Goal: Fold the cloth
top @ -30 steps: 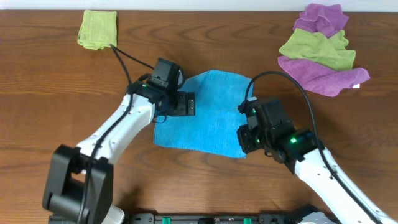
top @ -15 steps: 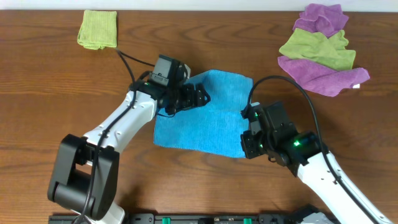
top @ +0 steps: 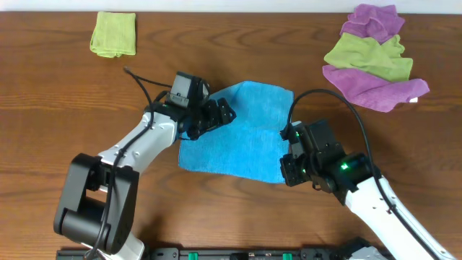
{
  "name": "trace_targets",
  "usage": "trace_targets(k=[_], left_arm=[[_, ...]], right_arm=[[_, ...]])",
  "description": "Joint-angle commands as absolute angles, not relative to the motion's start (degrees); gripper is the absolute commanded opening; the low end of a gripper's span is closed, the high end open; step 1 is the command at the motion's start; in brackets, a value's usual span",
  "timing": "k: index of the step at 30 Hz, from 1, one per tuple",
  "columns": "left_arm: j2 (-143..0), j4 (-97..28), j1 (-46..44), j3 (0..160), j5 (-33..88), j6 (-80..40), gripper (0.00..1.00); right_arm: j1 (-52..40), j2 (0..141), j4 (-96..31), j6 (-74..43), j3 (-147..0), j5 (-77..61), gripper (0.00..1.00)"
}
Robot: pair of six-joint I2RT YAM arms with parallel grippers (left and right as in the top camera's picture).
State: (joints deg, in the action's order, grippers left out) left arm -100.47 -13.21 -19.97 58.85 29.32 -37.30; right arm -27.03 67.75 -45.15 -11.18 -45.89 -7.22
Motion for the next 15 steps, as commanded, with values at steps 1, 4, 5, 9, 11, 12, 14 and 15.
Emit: trace_targets(k=[1, 4, 5, 9, 11, 12, 14, 15], left_arm=[[-101.0, -10.4, -19.9, 57.2, 27.8, -39.3, 0.94], [-101.0, -8.2, -19.9, 56.7, 26.2, -41.0, 0.95], [-101.0, -7.8, -19.9, 56.7, 25.3, -41.4, 0.95], [-101.3, -7.0, -19.9, 56.7, 23.9, -42.3, 0.95], [-102.0, -6.5, -19.9, 56.7, 23.8, -43.0, 0.95], [-102.4, -6.5, -19.9, 56.7, 23.8, -43.7, 0.95], [-103.4, -5.7, -19.9, 56.7, 24.4, -44.8, 0.95], [-104.0, -5.0, -19.9, 56.7, 25.2, -45.4, 0.94]], right_arm=[[-27.2, 66.9, -45.1, -11.8, -46.1, -7.1, 0.17], [-27.2, 67.0, -45.0, -11.8, -46.1, -7.1, 0.19], [-27.2, 67.0, -45.0, -11.8, -46.1, -7.1, 0.2], [-27.2, 66.9, -45.0, -11.8, -46.1, -7.1, 0.2], [-27.2, 67.0, -45.0, -11.8, -46.1, -7.1, 0.2], [-27.2, 67.0, -45.0, -11.8, -46.1, -7.1, 0.21], [-27.2, 66.9, -45.0, -11.8, -46.1, -7.1, 0.2], [-27.2, 66.9, -45.0, -11.8, -46.1, -7.1, 0.2]])
